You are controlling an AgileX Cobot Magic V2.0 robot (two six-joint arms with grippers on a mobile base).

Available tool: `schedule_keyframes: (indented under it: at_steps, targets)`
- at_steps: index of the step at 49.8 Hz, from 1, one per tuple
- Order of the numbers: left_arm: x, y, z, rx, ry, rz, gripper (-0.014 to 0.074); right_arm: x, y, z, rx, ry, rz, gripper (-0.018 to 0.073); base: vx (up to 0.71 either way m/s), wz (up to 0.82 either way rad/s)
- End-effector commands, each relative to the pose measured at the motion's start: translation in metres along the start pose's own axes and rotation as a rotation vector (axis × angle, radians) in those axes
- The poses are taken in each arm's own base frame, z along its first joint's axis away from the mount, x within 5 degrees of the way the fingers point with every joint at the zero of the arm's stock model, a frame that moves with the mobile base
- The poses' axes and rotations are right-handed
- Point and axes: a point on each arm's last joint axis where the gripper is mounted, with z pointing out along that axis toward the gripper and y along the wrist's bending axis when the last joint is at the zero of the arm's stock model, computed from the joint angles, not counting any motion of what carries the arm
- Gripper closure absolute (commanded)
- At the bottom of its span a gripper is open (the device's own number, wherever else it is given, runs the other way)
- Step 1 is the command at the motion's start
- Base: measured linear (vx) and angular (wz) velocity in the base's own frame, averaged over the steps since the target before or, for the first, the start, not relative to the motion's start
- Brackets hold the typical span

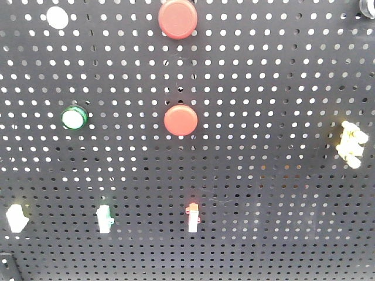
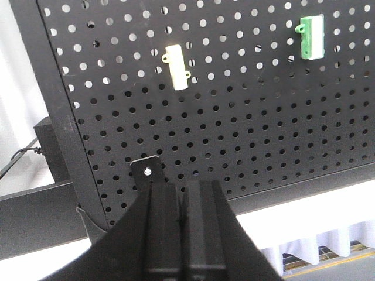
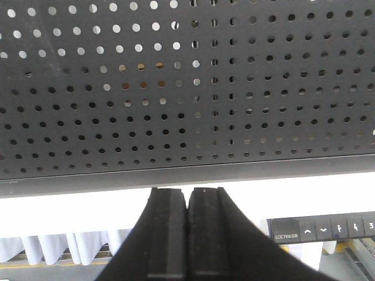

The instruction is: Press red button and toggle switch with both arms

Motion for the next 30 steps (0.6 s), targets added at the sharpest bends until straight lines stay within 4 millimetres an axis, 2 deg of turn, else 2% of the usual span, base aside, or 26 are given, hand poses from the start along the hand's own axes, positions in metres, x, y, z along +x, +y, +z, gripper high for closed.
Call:
schedule_keyframes:
  at_steps: [1,10,19,25,30]
  targets:
    - [0.003,0.0,-0.001,-0.022,-0.064,-0.009,0.0594,-0.005,0.0,-0.001,0.001,-0.089,-0.019,0.0562,0.0,0.0]
    - [0.003,0.001,-0.001,-0.023,-0.068,-0.007,0.0594,-0.005,0.0,-0.001,0.002,-0.089,-0.025,0.0562,0.0,0.0]
    - [-0.007,0.003,-0.002,-0.049,-0.17,-0.006,0.0594,-0.006,0.0,-0.001,0.0,-0.101,-0.025,0.0562,0.0,0.0]
    - [-0.021,0.008,-0.005,-0.068,-0.289,-0.191,0.0594,-0.02,0.002,-0.003,-0.014,-0.248,-0.024,0.0562,0.0,0.0]
    - [-0.043,0.013,-0.01,-0.065,-0.392,-0.353,0.0594,-0.044,0.004,-0.012,-0.031,-0.45,-0.023,0.0562,0.0,0.0]
